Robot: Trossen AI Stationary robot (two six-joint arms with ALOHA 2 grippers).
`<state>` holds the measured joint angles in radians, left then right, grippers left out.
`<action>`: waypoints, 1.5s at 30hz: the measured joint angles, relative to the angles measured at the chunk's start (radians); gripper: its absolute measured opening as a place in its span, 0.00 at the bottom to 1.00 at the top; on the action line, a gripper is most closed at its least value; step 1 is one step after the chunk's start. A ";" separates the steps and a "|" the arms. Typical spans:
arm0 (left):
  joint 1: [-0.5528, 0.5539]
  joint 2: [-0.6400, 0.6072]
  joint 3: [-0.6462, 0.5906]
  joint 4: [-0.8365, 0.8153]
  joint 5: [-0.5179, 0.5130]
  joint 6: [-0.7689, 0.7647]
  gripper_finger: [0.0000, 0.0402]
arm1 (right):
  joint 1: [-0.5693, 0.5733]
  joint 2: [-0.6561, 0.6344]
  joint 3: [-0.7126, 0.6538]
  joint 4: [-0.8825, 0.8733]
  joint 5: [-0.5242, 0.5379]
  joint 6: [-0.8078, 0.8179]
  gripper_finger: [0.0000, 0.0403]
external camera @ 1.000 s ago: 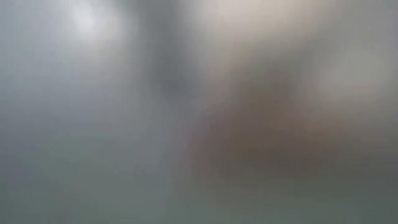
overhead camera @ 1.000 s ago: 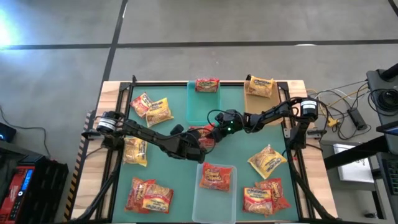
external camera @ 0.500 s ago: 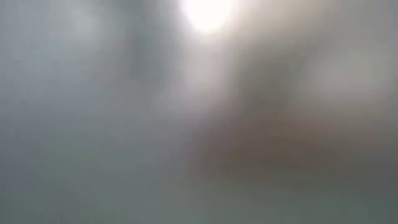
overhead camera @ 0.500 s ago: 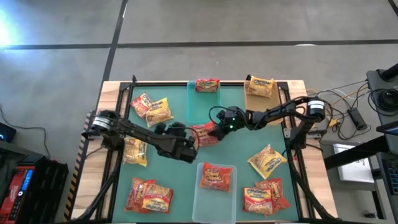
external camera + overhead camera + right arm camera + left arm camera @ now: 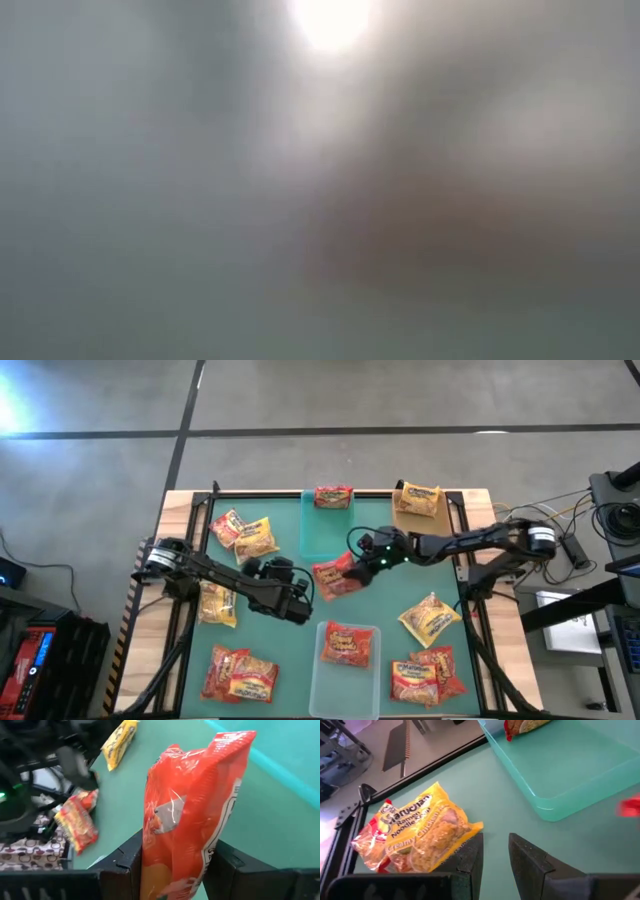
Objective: Sort Maruchan noodles
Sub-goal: Put the top left orange noodle pack into the transparent bin, then put the bottom right yellow noodle pack into the transparent orange bin
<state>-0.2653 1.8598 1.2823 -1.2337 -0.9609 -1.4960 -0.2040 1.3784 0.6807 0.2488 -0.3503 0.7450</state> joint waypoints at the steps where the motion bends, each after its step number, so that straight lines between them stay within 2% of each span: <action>1: 0.000 -0.001 0.000 -0.007 -0.001 -0.006 0.19 | 0.009 -0.023 0.000 -0.017 0.000 0.009 0.35; 5: 0.000 -0.002 0.000 -0.022 -0.002 -0.014 0.19 | 0.071 -0.112 0.000 -0.029 0.014 0.055 0.35; 8: 0.000 -0.002 0.000 -0.022 -0.002 -0.015 0.19 | 0.149 -0.156 0.000 -0.031 0.076 0.083 0.35; 12: 0.000 -0.002 0.000 -0.022 -0.002 -0.017 0.19 | 0.297 -0.170 0.000 -0.029 0.208 0.116 0.35; 19: 0.000 -0.003 -0.002 -0.023 -0.002 -0.017 0.19 | 0.561 -0.165 -0.001 0.055 0.514 0.132 0.35; 25: 0.000 -0.003 -0.002 -0.022 -0.002 -0.017 0.19 | 0.692 -0.148 0.000 0.086 0.701 0.132 0.35; 33: 0.000 -0.003 -0.002 -0.019 -0.002 -0.017 0.19 | 0.730 -0.046 0.000 0.110 0.717 0.148 0.35; 37: 0.000 -0.003 -0.002 -0.015 -0.001 -0.017 0.19 | 0.729 -0.048 0.000 0.096 0.696 0.135 0.35; 41: 0.000 -0.003 -0.002 -0.010 0.000 -0.017 0.19 | 0.731 -0.095 0.000 0.005 0.616 0.182 0.35; 45: 0.000 -0.003 -0.002 -0.003 0.000 -0.014 0.19 | 0.736 -0.140 0.000 -0.198 0.598 0.285 0.36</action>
<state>-0.2657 1.8568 1.2804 -1.2368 -0.9604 -1.5103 0.5323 1.2384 0.6811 0.0504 0.2477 1.0303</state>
